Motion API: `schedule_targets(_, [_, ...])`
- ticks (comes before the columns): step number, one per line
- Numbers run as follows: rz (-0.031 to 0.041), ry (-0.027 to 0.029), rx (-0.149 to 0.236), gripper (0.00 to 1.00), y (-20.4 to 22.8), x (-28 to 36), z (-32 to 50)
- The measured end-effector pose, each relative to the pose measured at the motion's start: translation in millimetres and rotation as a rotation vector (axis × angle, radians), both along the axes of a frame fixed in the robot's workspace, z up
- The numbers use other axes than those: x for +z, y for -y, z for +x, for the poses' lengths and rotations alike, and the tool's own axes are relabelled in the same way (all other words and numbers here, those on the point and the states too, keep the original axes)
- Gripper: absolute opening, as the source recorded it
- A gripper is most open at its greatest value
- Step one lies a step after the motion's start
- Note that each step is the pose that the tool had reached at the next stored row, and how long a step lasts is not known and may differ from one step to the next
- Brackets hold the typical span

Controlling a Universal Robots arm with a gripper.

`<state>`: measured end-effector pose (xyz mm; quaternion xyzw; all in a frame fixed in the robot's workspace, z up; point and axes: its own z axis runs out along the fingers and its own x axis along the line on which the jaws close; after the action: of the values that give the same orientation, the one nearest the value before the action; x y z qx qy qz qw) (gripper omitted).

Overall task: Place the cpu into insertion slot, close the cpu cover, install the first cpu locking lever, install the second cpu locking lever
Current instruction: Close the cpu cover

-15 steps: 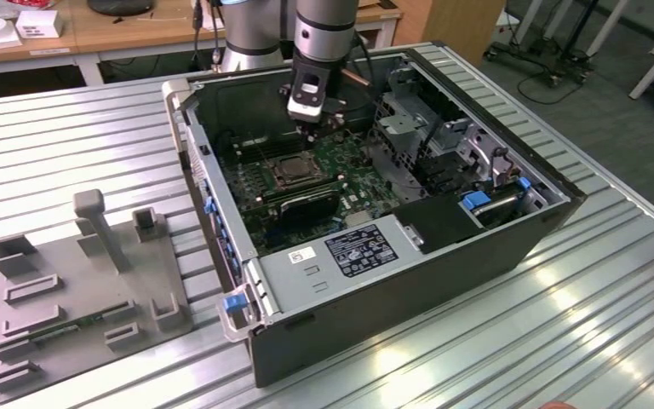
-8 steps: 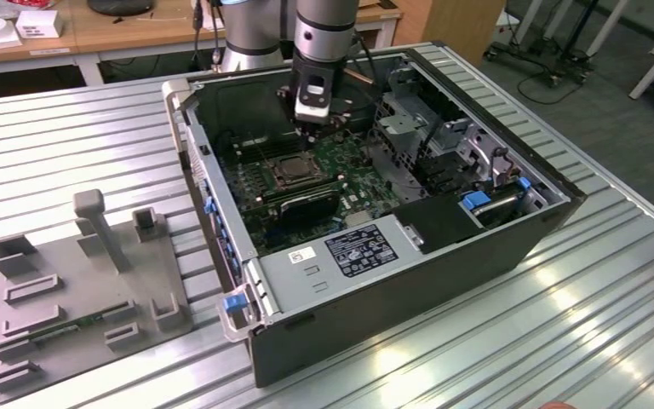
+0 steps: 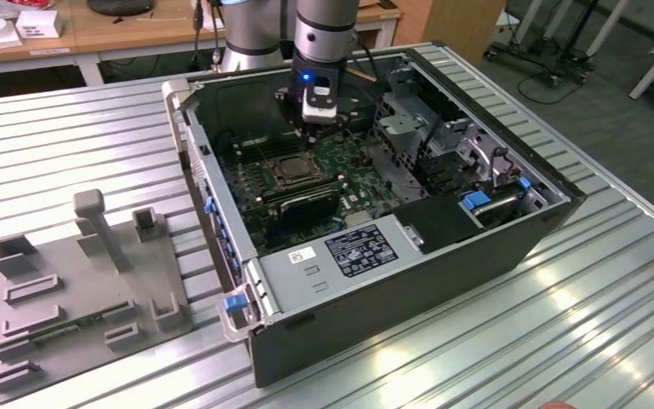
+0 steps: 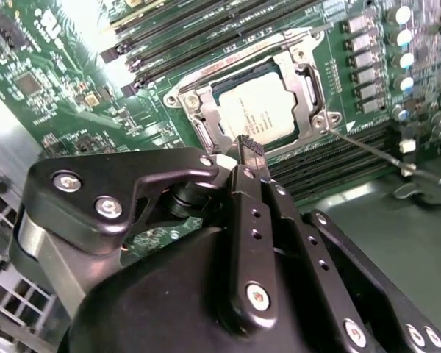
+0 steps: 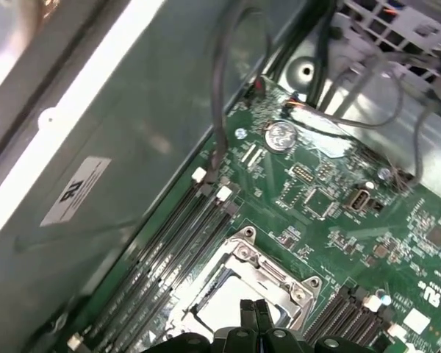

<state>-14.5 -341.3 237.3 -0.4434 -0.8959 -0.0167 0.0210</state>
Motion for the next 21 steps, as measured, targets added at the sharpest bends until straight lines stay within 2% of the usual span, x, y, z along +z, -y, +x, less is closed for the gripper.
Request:
schedule_targets(7, [0.0000,0.0000,0.127,0.11,0.0,-0.8,0.0])
schedule_targets(12, [-0.0002,-0.0001,0.202,0.11,0.0,-1.2,0.0])
schedule_targets(21, [-0.0001,0.0000,0.214,0.11,0.0,-1.4,0.0])
